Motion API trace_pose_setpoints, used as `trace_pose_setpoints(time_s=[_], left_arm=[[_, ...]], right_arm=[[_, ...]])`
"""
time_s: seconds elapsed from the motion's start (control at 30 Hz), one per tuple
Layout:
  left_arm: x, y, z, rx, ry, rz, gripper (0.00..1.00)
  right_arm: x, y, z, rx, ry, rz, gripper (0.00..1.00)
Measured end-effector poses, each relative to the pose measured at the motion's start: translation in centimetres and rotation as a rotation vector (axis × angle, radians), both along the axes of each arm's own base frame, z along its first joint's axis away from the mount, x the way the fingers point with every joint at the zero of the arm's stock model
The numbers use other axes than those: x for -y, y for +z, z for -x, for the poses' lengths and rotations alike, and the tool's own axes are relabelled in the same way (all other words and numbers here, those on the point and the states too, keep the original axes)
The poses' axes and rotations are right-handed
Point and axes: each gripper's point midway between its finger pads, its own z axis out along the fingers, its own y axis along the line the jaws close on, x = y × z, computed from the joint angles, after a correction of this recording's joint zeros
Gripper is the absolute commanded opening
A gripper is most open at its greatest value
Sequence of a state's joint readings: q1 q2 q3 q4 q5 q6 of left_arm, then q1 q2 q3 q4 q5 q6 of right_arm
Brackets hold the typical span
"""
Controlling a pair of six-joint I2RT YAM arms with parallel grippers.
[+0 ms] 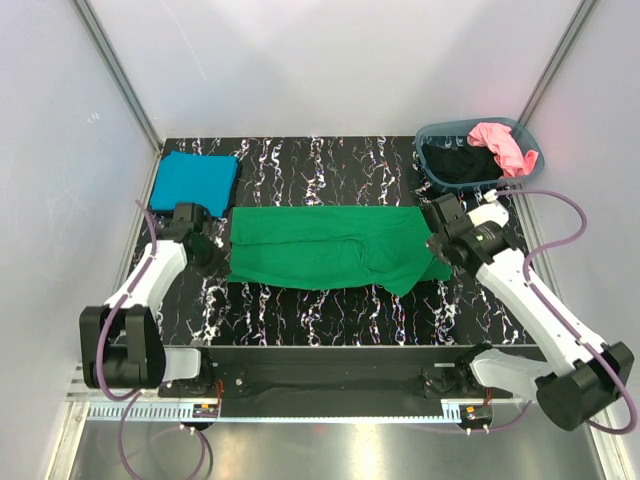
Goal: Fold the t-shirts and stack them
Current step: Fold the tshirt
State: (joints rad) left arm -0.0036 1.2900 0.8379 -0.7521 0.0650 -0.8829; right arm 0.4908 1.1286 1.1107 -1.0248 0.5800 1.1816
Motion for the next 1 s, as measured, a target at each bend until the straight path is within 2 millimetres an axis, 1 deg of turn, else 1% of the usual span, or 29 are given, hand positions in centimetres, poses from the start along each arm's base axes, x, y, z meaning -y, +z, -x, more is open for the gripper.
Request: trace_pose_setpoints(time_s=[0.13, 0.23, 0.33, 0.4, 0.5, 0.67, 0.8, 0.83, 1.0], left_arm=[[-0.2, 0.4, -1.9, 0.010, -0.017, -0.013, 0.00], [-0.2, 1.1, -3.2, 0.029, -0.025, -0.021, 0.00], [-0.4, 1.3, -4.4, 0.041, -0.031, -0.025, 0.00], [-0.7, 1.0, -5.0, 0.037, -0.024, -0.027, 0.00], [-1.2, 0.1, -5.5, 0.012, -0.013, -0.027, 0.00], [-1.5, -1.5, -6.3, -0.040, -0.018, -0.029, 0.00], [-1.6, -1.8, -7.9, -0.037, -0.028, -0.031, 0.00], [-1.7, -1.8, -8.3, -0.033, -0.032, -0.031, 0.00], [-1.7, -1.6, -10.2, -0.019, -0.051, -0.034, 0.00]], right_arm=[[0.9, -0.2, -1.9, 0.001, -0.022, 0.025, 0.00], [1.4, 0.2, -3.2, 0.010, -0.022, 0.040, 0.00], [1.4, 0.7, -4.7, 0.024, -0.017, 0.048, 0.00], [1.3, 0.8, -5.6, 0.029, -0.009, 0.051, 0.00], [1.1, 0.2, -6.9, 0.020, 0.003, 0.052, 0.00], [1.0, -1.4, -9.0, -0.023, 0.023, 0.066, 0.00], [0.6, -2.7, -10.4, -0.051, 0.033, 0.064, 0.00], [0.7, -3.2, -10.5, -0.063, 0.033, 0.065, 0.00], [0.9, -4.1, -10.9, -0.085, 0.030, 0.062, 0.00]])
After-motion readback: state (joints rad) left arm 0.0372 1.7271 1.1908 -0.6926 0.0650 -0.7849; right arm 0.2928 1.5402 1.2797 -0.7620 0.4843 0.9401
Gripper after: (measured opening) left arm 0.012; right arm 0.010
